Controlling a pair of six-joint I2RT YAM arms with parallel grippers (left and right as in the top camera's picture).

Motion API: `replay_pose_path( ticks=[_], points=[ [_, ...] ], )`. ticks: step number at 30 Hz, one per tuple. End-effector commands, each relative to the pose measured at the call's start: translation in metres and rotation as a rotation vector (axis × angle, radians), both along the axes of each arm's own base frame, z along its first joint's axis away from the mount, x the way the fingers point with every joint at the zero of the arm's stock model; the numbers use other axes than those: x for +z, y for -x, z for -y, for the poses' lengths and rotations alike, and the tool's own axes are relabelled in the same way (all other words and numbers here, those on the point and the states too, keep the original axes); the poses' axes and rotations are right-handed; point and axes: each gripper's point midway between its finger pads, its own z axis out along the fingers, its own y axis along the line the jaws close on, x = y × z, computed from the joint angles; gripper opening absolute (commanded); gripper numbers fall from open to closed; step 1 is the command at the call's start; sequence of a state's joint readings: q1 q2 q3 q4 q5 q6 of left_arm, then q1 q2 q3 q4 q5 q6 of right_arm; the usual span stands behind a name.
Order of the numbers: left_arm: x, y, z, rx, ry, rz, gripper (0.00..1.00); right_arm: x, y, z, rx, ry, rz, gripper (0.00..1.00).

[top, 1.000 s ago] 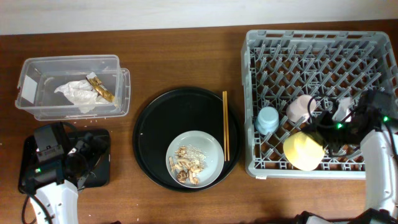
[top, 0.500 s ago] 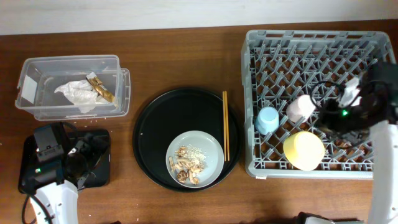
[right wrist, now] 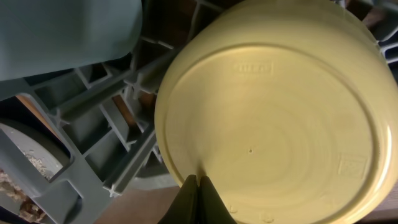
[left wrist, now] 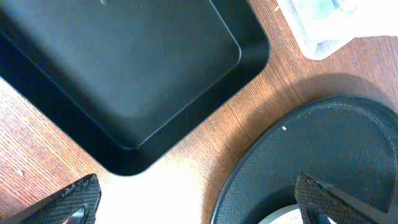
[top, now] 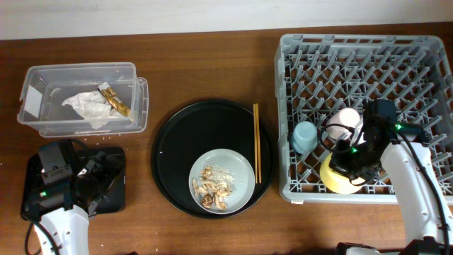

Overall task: Sort waste into correct bins and load items into the dishwasher rack
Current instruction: 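Move the right gripper back over the black tray to the chopsticks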

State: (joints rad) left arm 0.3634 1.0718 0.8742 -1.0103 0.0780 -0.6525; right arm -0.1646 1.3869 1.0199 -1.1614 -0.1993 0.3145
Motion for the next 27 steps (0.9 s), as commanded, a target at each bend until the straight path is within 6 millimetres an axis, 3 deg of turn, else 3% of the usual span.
replay_pose_path(
  ticks=[1, 4, 6, 7, 8, 13, 16, 17, 18, 21, 24, 27],
  points=[
    [0.0, 0.0, -0.001, 0.014, 0.007, 0.001, 0.99, 0.018, -0.009, 0.002, -0.005, 0.016, 0.027, 0.04],
    [0.0, 0.0, -0.001, 0.014, 0.007, 0.001, 0.99, 0.063, -0.018, 0.001, -0.001, 0.015, 0.074, 0.06],
    [0.0, 0.0, -0.001, 0.014, 0.007, 0.001, 0.99, 0.088, -0.025, -0.012, 0.071, -0.001, 0.126, 0.24],
    [0.0, 0.0, -0.001, 0.014, 0.007, 0.001, 0.99, 0.093, -0.028, -0.022, 0.106, -0.011, 0.146, 0.42],
    [0.0, 0.0, -0.001, 0.014, 0.007, 0.001, 0.99, 0.093, -0.031, -0.033, 0.152, -0.013, 0.161, 0.53],
    [0.0, 0.0, -0.001, 0.014, 0.007, 0.001, 0.99, 0.079, -0.056, -0.093, 0.409, 0.051, 0.238, 0.71],
    [0.0, 0.0, -0.001, 0.014, 0.007, 0.001, 0.99, 0.047, -0.071, -0.11, 0.454, 0.097, 0.181, 0.71],
    [0.0, 0.0, -0.001, 0.014, 0.007, 0.001, 0.99, 0.037, -0.072, -0.113, 0.459, 0.096, 0.148, 0.65],
    [0.0, 0.0, -0.001, 0.014, 0.007, 0.001, 0.99, 0.021, -0.071, -0.115, 0.467, 0.098, 0.095, 0.53],
    [0.0, 0.0, -0.001, 0.014, 0.007, 0.001, 0.99, -0.006, -0.064, -0.117, 0.488, 0.107, -0.014, 0.5],
    [0.0, 0.0, -0.001, 0.014, 0.007, 0.001, 0.99, -0.01, -0.063, -0.116, 0.489, 0.111, -0.032, 0.49],
    [0.0, 0.0, -0.001, 0.014, 0.007, 0.001, 0.99, -0.019, -0.049, -0.116, 0.503, 0.115, -0.082, 0.32]
  ],
)
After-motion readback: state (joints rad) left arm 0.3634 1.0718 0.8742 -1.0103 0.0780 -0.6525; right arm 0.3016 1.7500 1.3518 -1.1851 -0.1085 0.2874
